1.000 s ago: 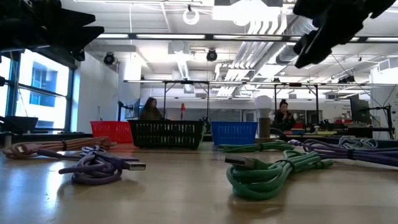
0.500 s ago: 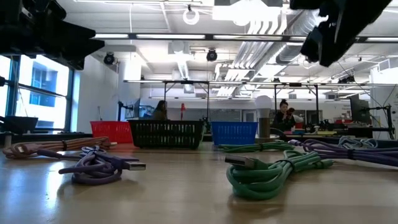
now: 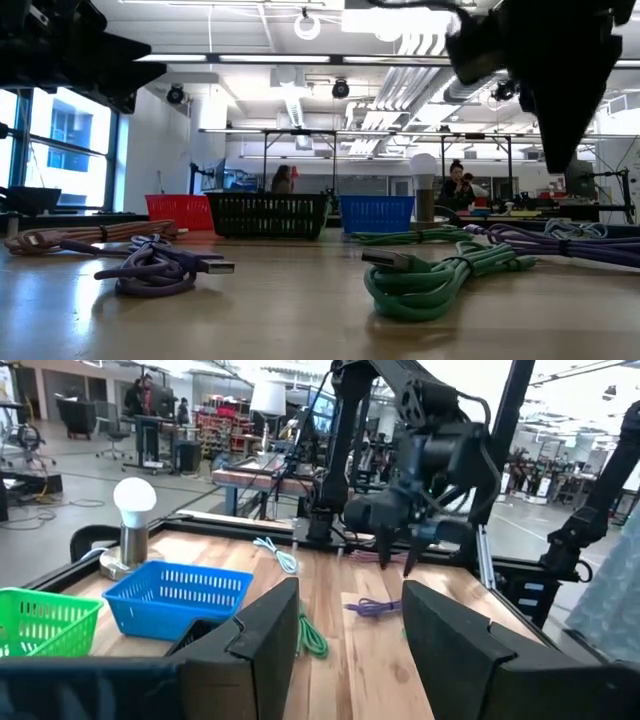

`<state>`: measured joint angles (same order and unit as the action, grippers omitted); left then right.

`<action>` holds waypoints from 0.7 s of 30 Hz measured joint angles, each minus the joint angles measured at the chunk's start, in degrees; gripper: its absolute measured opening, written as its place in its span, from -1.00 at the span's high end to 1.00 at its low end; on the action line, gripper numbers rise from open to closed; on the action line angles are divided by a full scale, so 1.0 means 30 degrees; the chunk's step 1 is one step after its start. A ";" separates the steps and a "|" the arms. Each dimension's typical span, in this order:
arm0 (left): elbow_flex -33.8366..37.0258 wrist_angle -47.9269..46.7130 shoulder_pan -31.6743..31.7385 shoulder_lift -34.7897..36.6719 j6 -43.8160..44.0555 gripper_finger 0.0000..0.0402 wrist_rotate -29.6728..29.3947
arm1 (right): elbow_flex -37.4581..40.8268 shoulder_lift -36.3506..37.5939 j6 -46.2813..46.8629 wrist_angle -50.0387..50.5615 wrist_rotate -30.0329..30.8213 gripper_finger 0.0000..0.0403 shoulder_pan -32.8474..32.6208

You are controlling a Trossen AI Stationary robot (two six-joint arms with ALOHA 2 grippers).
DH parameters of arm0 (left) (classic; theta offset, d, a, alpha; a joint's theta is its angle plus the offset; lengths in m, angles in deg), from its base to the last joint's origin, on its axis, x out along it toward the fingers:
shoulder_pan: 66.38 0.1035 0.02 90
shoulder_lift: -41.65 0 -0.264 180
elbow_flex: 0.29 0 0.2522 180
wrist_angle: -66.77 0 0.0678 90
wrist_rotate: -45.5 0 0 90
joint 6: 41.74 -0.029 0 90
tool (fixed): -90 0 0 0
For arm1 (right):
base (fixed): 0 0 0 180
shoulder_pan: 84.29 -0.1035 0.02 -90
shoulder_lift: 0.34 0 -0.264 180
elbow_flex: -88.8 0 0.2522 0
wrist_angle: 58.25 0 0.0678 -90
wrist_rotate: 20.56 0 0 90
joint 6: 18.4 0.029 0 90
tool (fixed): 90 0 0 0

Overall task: Pick & Place USB Port
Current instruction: Put the violet usb cable into the black bin

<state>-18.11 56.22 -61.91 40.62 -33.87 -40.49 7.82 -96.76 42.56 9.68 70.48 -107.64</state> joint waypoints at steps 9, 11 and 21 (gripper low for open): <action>0.0000 -0.0843 0.0000 0.0007 0.0040 0.13 0.1036 | -0.0007 -0.1825 0.2145 -0.0909 -0.0358 0.17 0.0000; 0.0000 -0.0936 0.0000 0.0007 0.0040 0.13 0.1036 | -0.0007 -0.2143 0.2247 -0.0917 -0.0077 0.17 0.0000; 0.0000 -0.1003 0.0000 0.0007 0.0046 0.13 0.0983 | -0.0007 -0.3973 0.2506 -0.0946 0.0485 0.17 0.0007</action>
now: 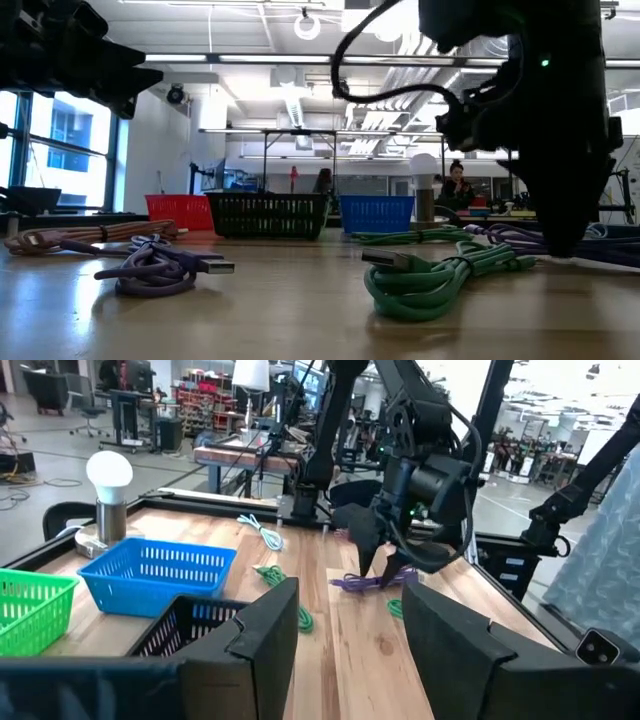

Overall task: Pick & Place USB Port
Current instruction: Put the violet usb cable into the black bin

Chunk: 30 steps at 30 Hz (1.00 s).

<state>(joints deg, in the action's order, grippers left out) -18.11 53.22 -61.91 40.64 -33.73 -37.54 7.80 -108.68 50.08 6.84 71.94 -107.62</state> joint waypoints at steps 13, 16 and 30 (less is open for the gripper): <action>0.0000 0.0211 0.0000 0.0007 -0.0101 0.13 -0.0012 | -0.0532 -0.0614 -0.2269 0.0183 0.0794 0.88 -0.0029; 0.0000 0.0812 0.0007 0.0007 -0.0555 0.13 0.0268 | -0.1379 -0.0751 -0.3158 0.1378 0.1800 0.94 -0.0027; 0.0010 0.4890 0.0007 -0.0133 -0.2119 0.13 0.3327 | -1.0328 -0.0677 -1.1103 0.1749 0.9937 0.96 0.0243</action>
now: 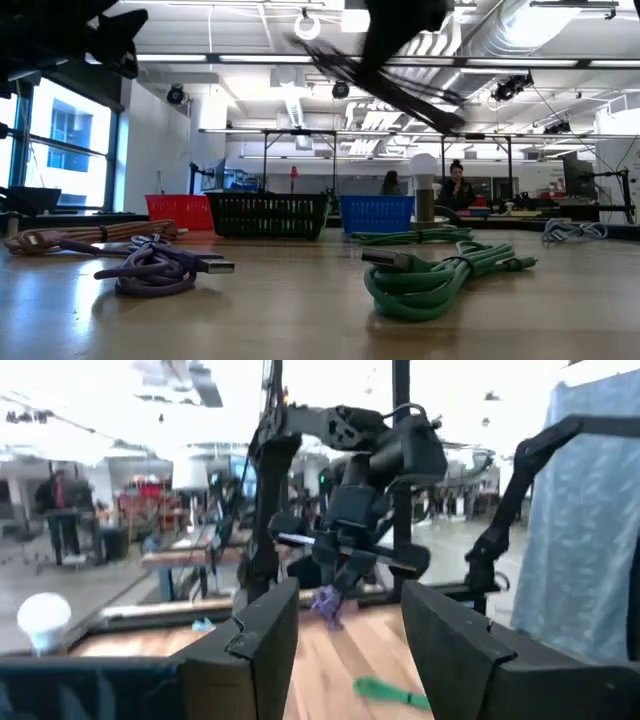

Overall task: Pick & Place USB Port
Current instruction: Put the violet usb cable into the black bin

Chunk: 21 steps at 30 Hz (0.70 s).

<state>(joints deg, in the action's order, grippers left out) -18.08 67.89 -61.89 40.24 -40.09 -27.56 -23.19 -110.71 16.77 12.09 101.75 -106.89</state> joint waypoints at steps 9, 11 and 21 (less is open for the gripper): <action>-0.0002 0.5712 -0.0220 -0.5164 0.1955 0.13 0.1526 | -0.1110 0.0022 -0.7991 -0.7232 -0.0089 0.96 0.0759; -0.0002 0.6774 -0.0764 -0.7004 0.1962 0.13 0.1334 | -0.1110 0.0022 -0.8594 -0.7853 -0.0288 0.96 0.1059; -0.3543 0.8696 -0.4299 -1.5407 -0.0482 0.13 -0.1842 | -0.1089 0.0022 -0.9376 -0.9269 -0.1395 0.96 0.2133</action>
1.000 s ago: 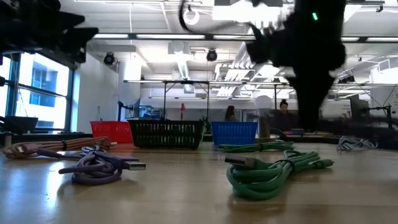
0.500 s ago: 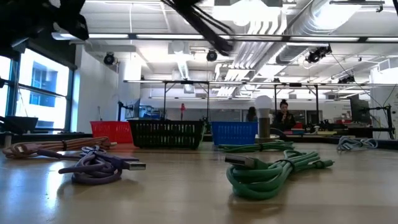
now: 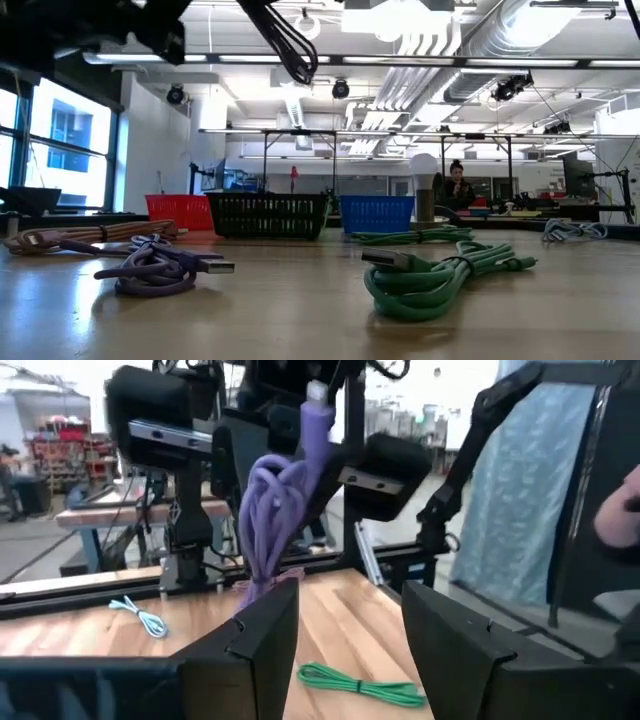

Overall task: Pick & Place USB Port
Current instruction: Put the violet usb cable into the black bin

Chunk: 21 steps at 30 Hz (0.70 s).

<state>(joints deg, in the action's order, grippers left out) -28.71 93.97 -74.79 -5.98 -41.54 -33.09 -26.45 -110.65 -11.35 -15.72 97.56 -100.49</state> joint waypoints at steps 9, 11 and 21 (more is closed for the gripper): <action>-0.3160 -0.0282 -0.0750 -0.2997 -0.0309 0.13 -0.0546 | 0.0000 0.0036 -0.0304 -0.0290 -0.0181 0.96 -0.0572; -0.3453 -0.0283 -0.0735 -0.3199 -0.0428 0.13 -0.0390 | 0.0000 0.0054 -0.0304 -0.0295 -0.0094 0.96 -0.0716; -0.4835 -0.0166 -0.0722 -0.4933 -0.0486 0.18 -0.0447 | 0.0000 0.0073 0.0098 0.0146 0.0152 0.96 -0.0892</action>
<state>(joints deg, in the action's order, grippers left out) -43.21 93.48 -76.95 -20.78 -42.99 -34.43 -26.45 -110.43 -11.06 -15.28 98.02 -103.17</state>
